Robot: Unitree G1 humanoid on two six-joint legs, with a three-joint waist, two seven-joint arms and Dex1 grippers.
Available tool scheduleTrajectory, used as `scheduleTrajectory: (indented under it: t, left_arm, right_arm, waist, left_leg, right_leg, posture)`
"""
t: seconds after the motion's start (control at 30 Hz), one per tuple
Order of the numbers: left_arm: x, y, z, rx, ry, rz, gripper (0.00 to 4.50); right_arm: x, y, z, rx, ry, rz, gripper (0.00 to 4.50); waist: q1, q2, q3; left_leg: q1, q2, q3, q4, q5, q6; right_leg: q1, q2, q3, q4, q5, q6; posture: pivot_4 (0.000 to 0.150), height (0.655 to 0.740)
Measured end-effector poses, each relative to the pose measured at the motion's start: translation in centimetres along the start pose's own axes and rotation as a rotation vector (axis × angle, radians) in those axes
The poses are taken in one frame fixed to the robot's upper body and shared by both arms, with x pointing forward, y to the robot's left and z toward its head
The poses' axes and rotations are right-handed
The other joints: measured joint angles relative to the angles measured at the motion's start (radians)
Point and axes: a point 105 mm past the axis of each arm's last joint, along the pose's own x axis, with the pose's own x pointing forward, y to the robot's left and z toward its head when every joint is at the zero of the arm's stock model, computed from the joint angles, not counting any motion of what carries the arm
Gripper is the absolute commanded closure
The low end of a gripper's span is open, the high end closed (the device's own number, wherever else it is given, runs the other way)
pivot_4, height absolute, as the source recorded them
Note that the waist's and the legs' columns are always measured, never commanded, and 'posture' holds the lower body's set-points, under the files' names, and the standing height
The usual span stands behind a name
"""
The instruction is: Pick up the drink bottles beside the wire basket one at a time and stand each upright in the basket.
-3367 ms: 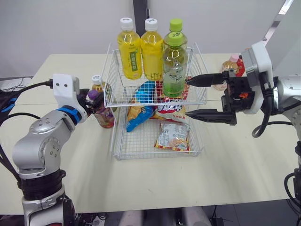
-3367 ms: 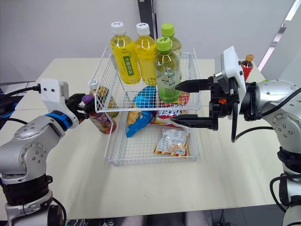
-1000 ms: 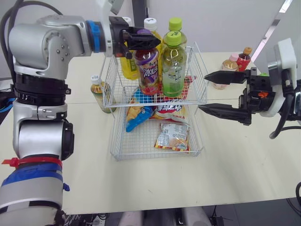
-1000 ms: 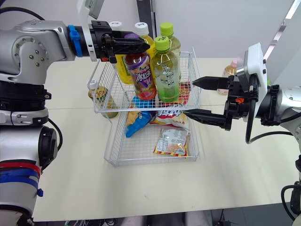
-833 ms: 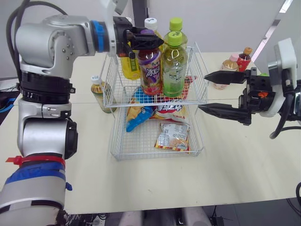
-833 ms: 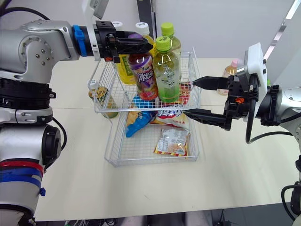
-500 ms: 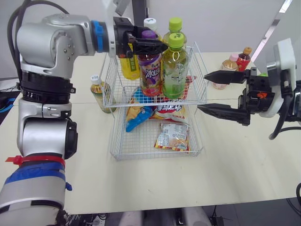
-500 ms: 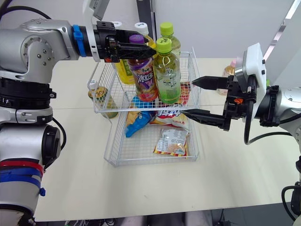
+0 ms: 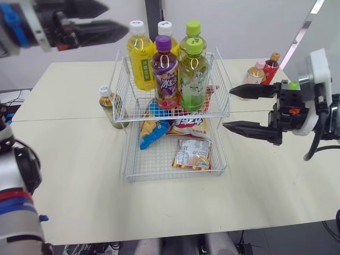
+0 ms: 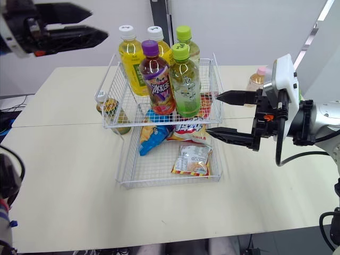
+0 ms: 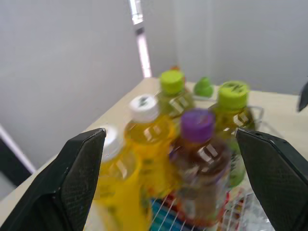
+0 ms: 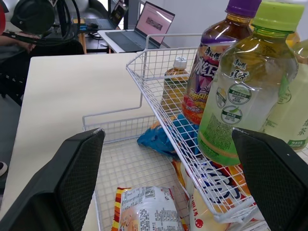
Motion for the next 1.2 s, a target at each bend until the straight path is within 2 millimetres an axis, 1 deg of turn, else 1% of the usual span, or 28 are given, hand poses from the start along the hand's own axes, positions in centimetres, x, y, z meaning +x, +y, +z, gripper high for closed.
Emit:
scheduleTrajectory:
  t: [0.1,0.17,0.33,0.37,0.47,0.5,0.57,0.67,0.73,0.9,1.0,1.2]
  left_arm:
    - [-1.7,2.0,-1.0,0.034,-0.003,0.153,0.01]
    - [-2.9,3.2,-2.1,0.028,-0.004,0.240,0.01]
    - [-6.2,5.2,-7.2,0.007,0.091,0.433,0.01]
    - [-6.8,5.5,-7.8,0.001,0.100,0.466,0.01]
    - [-8.9,6.0,-8.3,0.032,0.093,0.565,0.01]
    - [-9.6,6.0,-8.7,0.049,0.102,0.593,0.01]
    - [-10.5,5.9,-10.6,0.034,0.124,0.634,0.01]
    - [-10.7,5.4,-13.2,-0.024,0.139,0.663,0.01]
    - [-10.7,5.0,-13.9,-0.034,0.139,0.663,0.01]
    - [-10.1,3.9,-14.5,-0.036,0.142,0.625,0.01]
    - [-9.4,3.6,-14.7,-0.059,0.132,0.596,0.01]
    - [-6.4,2.6,-15.1,-0.135,0.115,0.497,0.01]
  right_arm:
    - [0.8,0.2,0.1,-0.008,-0.015,0.021,0.00]
    - [1.1,0.1,-0.2,-0.002,-0.009,0.022,0.00]
    - [1.4,0.1,-0.3,-0.005,-0.002,0.027,0.00]
    - [1.4,0.0,-0.3,-0.005,-0.002,0.028,0.00]
    - [1.3,0.0,-0.3,0.002,0.000,0.042,0.00]
    - [1.2,-0.1,-0.4,0.005,0.002,0.043,0.00]
    - [1.1,-0.5,-0.7,0.006,0.007,0.032,0.00]
    - [1.1,-0.8,-0.8,0.005,0.006,0.025,0.00]
    - [1.1,-0.9,-0.9,-0.001,0.003,0.019,0.00]
    - [0.9,-1.2,-1.9,0.021,0.024,-0.012,0.00]
    - [0.8,-1.0,-1.8,0.012,0.021,-0.014,0.00]
    - [0.6,-0.6,-1.8,0.011,0.014,-0.025,0.00]
  waist:
    - [0.002,0.000,0.000]
    - [0.005,0.000,0.000]
    - [0.008,0.000,0.000]
    - [0.009,0.000,0.000]
    - [0.013,0.000,0.000]
    - [0.013,0.000,0.000]
    - [0.014,0.000,0.000]
    - [0.017,0.000,0.000]
    - [0.020,-0.001,-0.001]
    - [0.019,-0.001,-0.001]
    - [0.018,-0.001,-0.001]
    - [0.019,-0.001,-0.001]
  left_leg:
    - [0.000,0.000,0.000,0.000,0.000,0.000]
    - [0.000,-0.001,-0.001,0.000,0.000,0.000]
    - [0.000,0.000,-0.001,-0.001,0.000,0.000]
    - [0.000,0.000,-0.002,-0.001,0.000,0.000]
    - [0.000,0.000,-0.002,-0.001,0.000,0.000]
    - [0.000,0.000,-0.001,-0.001,0.000,0.000]
    - [0.000,0.000,-0.001,-0.001,0.000,0.000]
    - [0.000,0.001,-0.001,0.000,0.000,0.000]
    - [0.000,0.001,-0.001,0.000,0.000,0.000]
    - [0.000,0.001,-0.001,-0.001,0.000,0.000]
    - [0.000,0.002,-0.001,-0.001,0.000,0.000]
    - [0.000,0.002,-0.001,-0.001,0.000,0.000]
  right_leg:
    - [0.000,0.000,0.000,-0.001,0.000,0.000]
    - [0.000,-0.001,0.000,-0.001,0.000,0.000]
    - [0.000,-0.001,0.000,-0.001,0.000,0.000]
    - [0.000,-0.001,0.000,-0.001,0.000,0.000]
    - [0.000,-0.001,0.000,-0.001,0.000,0.000]
    - [0.000,-0.001,0.000,-0.002,0.000,0.000]
    - [0.000,-0.002,0.000,-0.002,0.000,0.000]
    - [0.000,-0.002,-0.001,-0.002,0.001,-0.002]
    - [0.000,-0.002,-0.001,-0.003,0.001,-0.002]
    - [0.000,-0.002,-0.001,-0.003,0.001,-0.002]
    - [0.000,-0.001,-0.001,-0.003,0.002,-0.002]
    - [0.001,0.000,-0.002,-0.003,0.002,-0.002]
  posture:
    - [0.150,0.7400]
    - [0.150,0.7400]
    - [0.150,0.7400]
    - [0.150,0.7400]
    - [0.150,0.7400]
    - [0.150,0.7400]
    - [0.150,0.7400]
    - [0.150,0.7400]
    - [0.150,0.7400]
    - [0.150,0.7400]
    - [0.150,0.7400]
    - [0.150,0.7400]
